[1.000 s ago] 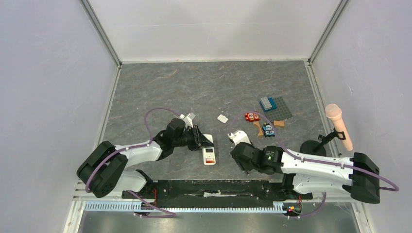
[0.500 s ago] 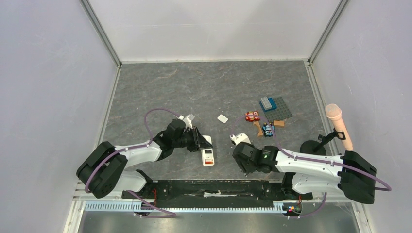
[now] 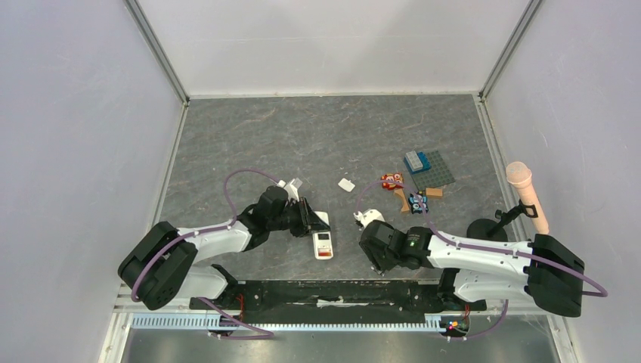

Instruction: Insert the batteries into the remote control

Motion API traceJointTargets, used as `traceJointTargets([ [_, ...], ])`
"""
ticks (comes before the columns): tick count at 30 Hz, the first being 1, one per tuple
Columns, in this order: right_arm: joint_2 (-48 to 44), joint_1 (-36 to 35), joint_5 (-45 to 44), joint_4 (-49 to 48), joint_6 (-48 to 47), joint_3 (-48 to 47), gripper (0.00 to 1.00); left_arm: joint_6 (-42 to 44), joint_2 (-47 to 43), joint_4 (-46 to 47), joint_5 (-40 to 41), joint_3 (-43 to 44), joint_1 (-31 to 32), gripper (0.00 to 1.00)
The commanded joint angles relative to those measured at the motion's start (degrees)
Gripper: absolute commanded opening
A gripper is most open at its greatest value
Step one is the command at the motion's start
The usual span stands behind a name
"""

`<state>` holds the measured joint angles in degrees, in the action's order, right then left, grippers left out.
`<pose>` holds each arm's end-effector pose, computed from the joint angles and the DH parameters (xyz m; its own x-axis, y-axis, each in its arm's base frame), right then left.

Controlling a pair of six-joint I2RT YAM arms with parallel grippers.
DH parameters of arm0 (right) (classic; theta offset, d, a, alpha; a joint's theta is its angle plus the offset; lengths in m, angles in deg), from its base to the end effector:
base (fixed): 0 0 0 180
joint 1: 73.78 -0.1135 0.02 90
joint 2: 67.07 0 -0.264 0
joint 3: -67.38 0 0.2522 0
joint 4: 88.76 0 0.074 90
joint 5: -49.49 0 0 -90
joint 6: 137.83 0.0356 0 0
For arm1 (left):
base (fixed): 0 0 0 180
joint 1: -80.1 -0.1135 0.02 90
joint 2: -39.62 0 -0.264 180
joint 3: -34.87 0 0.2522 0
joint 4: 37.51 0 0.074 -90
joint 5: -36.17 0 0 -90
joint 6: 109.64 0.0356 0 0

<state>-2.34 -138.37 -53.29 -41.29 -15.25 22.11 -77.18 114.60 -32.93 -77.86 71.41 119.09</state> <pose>0.0877 0.1662 0.1682 -0.7870 -0.4328 -0.4398 -0.4983 0.8661 0.0395 0.1755 -0.1607 0.1523 -0.9391 -0.2313 -0.2542 0.0841 0.5626 -0.8224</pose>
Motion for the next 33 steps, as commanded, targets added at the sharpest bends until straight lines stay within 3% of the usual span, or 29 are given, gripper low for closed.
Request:
traceJointTargets([
  [1, -1.47, 0.31, 0.65, -1.46, 0.09, -1.88, 0.48, 1.73, -1.27, 1.91, 0.57, -0.45, 0.13, 0.02],
  [11, -2.02, 0.17, 7.60, -4.81, -1.26, -0.21, 0.52, 1.38, -1.13, 2.82, 0.65, -0.94, 0.13, 0.02],
  [23, 2.18, -0.18, 5.91, -5.41, -1.73, 1.77, 0.34, 0.82, -1.37, 3.80, 0.65, -1.52, 0.13, 0.02],
  [29, 2.86, -0.18, 4.46, -5.41, -0.23, 2.41, 0.15, 0.44, -1.79, 4.21, 0.74, -1.93, 0.13, 0.02],
  [33, 1.87, -0.18, 3.18, -6.09, 2.61, 1.86, 0.09, -0.49, -2.37, 5.59, 0.99, -2.51, 0.13, 0.02],
])
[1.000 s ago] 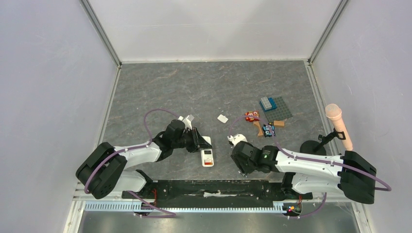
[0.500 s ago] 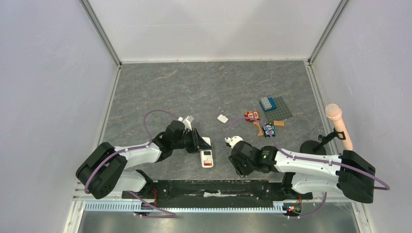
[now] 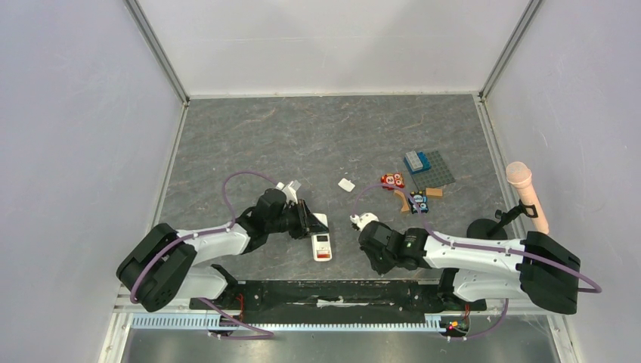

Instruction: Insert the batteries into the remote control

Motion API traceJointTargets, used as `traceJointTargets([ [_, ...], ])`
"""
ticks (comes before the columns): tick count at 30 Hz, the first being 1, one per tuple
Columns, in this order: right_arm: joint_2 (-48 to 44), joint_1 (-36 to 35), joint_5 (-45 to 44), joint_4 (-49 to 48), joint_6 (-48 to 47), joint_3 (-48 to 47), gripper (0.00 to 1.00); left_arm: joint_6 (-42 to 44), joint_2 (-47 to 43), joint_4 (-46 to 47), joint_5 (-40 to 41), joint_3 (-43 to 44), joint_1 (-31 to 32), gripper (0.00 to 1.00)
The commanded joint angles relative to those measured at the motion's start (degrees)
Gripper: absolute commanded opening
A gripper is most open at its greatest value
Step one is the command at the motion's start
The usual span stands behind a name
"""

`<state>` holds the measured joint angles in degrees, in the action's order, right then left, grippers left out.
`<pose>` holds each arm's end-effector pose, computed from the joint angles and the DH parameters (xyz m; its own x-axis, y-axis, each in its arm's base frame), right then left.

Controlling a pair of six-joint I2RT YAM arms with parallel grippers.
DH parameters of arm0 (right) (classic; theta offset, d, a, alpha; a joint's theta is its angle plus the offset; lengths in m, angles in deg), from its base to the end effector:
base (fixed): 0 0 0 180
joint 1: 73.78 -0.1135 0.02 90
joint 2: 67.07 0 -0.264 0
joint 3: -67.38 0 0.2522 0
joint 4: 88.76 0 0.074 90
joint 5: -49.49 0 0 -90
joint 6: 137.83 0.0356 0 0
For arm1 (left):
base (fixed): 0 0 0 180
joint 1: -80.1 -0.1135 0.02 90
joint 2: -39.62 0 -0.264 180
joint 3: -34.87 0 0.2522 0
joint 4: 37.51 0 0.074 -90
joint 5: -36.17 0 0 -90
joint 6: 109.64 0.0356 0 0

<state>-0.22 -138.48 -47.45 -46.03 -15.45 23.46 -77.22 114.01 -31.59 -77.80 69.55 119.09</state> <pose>0.0866 0.1731 0.1584 -0.7981 -0.4443 -0.4070 -0.5314 0.8374 0.1277 0.1708 -0.1569 0.1474 -0.9386 -0.2326 -0.2548 0.0840 0.5623 -0.8227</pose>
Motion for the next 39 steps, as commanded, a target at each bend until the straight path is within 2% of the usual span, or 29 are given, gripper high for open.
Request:
traceJointTargets([
  [1, -0.62, -0.07, -3.08, -1.74, 4.03, 0.08, 0.09, -0.95, -2.00, 5.01, 0.97, -1.00, 0.13, 0.02],
  [8, -3.46, 0.02, -7.25, -7.11, 15.39, -7.82, 0.07, -6.22, -5.93, 15.24, 4.37, -5.44, 0.21, 0.02],
  [12, -5.04, 0.02, -10.58, -13.46, 21.91, -12.60, 0.07, -10.35, -10.91, 18.25, 7.16, -7.65, 0.15, 0.02],
  [15, -5.47, 0.02, -16.22, -16.65, 22.81, -14.67, 0.07, -14.84, -16.08, 18.73, 8.97, -8.98, 0.17, 0.02],
  [20, -8.30, 0.00, -22.38, -29.23, 18.34, -12.17, 0.07, -23.61, -25.28, 18.57, 13.98, -11.52, 0.13, 0.02],
  [28, -11.07, -0.74, -19.52, -53.40, 13.28, -5.22, 0.07, -34.20, -32.26, 20.70, 22.37, -13.88, 0.13, 0.02],
  [31, -10.32, -2.97, -20.21, -58.63, 9.35, -5.63, 0.06, -36.96, -32.03, 22.62, 23.75, -13.98, 0.20, 0.02],
  [36, -7.18, -9.38, -26.91, -62.76, -1.07, -7.79, 0.06, -40.19, -31.72, 22.24, 26.00, -12.57, 0.22, 0.02],
  [39, -5.32, -11.11, -28.73, -64.31, -3.08, -8.00, 0.06, -41.58, -32.51, 23.18, 26.92, -12.84, 0.21, 0.02],
])
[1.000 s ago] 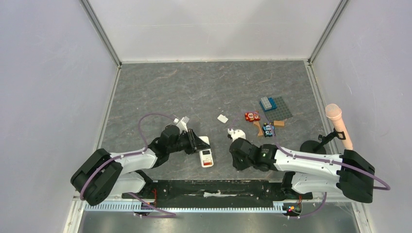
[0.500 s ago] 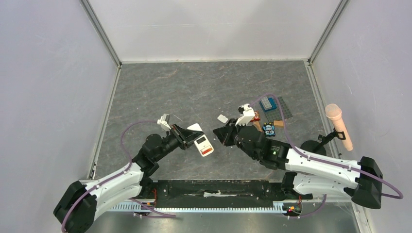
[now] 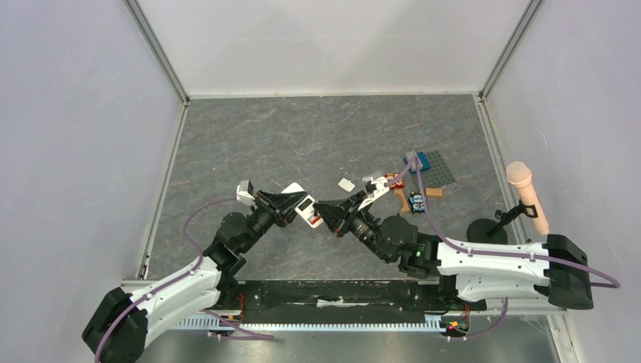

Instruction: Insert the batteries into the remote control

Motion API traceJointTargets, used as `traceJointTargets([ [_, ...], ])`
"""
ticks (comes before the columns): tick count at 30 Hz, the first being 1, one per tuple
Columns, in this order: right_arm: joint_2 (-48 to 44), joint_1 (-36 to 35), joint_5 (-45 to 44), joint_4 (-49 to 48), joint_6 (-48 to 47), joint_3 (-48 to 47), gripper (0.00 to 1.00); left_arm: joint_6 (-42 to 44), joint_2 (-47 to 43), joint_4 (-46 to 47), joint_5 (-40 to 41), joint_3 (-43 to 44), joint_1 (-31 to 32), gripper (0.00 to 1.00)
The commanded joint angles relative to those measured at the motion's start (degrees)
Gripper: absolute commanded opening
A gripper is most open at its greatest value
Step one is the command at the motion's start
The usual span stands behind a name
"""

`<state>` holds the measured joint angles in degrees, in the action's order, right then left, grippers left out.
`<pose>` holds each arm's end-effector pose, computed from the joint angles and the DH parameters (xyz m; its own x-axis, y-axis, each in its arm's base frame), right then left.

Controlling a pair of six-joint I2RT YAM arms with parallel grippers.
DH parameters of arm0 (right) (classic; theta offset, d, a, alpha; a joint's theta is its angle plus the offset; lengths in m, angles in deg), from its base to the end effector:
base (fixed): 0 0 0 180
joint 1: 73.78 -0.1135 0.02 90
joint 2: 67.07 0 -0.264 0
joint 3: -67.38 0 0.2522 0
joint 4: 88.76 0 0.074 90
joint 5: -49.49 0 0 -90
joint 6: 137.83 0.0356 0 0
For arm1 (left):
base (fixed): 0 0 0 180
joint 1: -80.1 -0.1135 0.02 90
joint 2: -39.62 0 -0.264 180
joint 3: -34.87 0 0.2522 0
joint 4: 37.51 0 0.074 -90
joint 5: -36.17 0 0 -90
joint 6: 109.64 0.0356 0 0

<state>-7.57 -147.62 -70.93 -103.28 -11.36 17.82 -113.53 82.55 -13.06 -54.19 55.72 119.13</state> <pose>0.0838 0.2243 0.3058 -0.3910 0.4925 -0.7776 -0.5663 0.5373 0.6250 0.1318 -0.1072 0.2030 -0.6353 -0.7693 0.0675 -0.0110 -0.0784 -0.9969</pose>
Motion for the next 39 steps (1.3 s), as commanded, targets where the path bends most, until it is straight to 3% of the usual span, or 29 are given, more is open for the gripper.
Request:
traceJointTargets([
  [1, 2.42, -2.22, -5.34, -7.74, -7.28, -2.23, 0.06, -5.72, -1.41, 4.46, 3.53, 0.98, 0.17, 0.02],
  [22, 8.11, -5.31, -11.28, -14.64, -10.43, -0.88, 0.09, -9.01, -5.41, 5.67, 5.75, -1.19, 0.17, 0.02],
  [31, 7.29, -5.97, -11.07, -11.99, -1.56, -0.23, 0.13, -7.87, -4.64, 11.77, 8.19, -2.78, 0.17, 0.02],
  [39, 8.64, -6.89, -11.12, -10.95, -0.41, -0.84, 0.14, -7.67, -2.84, 15.45, 8.01, -2.60, 0.17, 0.02],
])
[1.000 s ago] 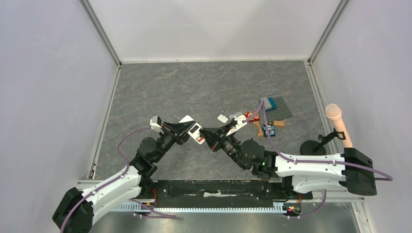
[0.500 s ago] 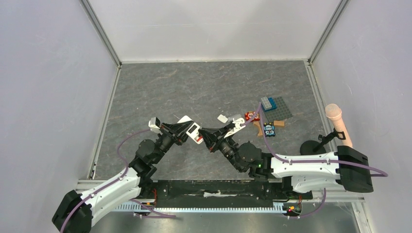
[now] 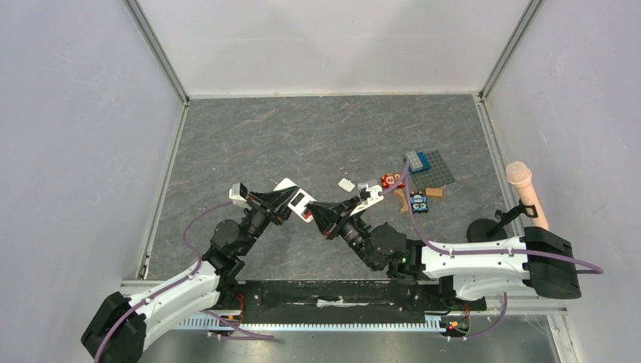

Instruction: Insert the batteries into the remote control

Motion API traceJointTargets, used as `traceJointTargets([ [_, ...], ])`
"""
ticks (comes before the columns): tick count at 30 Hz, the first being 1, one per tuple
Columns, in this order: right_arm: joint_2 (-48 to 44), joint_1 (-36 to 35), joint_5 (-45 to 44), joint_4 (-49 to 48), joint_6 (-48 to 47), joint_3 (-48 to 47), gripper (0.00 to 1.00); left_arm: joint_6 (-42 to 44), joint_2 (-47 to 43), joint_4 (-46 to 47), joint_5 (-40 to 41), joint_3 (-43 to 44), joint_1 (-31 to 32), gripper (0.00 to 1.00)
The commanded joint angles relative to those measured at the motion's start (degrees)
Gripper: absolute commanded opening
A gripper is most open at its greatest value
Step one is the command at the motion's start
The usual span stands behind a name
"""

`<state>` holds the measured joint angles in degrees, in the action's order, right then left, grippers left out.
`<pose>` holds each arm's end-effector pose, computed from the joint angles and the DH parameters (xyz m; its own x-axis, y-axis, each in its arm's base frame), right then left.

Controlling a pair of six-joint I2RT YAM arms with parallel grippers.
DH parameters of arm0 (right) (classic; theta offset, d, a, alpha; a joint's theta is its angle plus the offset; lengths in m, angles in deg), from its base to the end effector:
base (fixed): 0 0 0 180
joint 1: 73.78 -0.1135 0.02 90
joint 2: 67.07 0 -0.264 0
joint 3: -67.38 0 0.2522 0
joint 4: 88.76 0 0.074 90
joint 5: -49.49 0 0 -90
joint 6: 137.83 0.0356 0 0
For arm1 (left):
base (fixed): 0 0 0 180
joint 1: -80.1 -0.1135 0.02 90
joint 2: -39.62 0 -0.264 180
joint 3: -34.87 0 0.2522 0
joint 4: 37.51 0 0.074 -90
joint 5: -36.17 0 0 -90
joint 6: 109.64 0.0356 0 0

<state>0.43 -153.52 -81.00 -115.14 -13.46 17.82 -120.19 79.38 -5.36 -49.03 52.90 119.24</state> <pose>0.0689 0.2506 0.2946 -0.3363 0.5525 -0.7627 -0.5380 0.5519 0.6371 0.1252 -0.0981 0.2088 -0.5813 -0.7900 0.1950 0.0344 -0.2633 -0.9641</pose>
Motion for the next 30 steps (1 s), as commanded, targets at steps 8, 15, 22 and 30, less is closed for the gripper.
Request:
traceJointTargets([
  [8, 0.50, -1.28, -6.92, 5.64, 2.64, -2.10, 0.16, -0.78, 0.02, 7.52, 2.81, -0.47, 0.06, 0.02],
  [15, 1.37, -1.29, -7.76, 11.20, 4.35, -4.77, 0.29, -1.04, 0.17, 7.61, 2.70, -0.76, 0.06, 0.02],
  [22, 1.03, -1.25, -9.22, 16.40, 6.24, -7.48, 0.33, -1.15, -0.26, 7.16, 2.70, -1.20, 0.06, 0.02],
  [30, -2.37, -1.29, -9.15, 21.22, 7.19, -9.24, 0.39, -0.70, -0.90, 5.97, 2.86, -1.96, 0.06, 0.02],
])
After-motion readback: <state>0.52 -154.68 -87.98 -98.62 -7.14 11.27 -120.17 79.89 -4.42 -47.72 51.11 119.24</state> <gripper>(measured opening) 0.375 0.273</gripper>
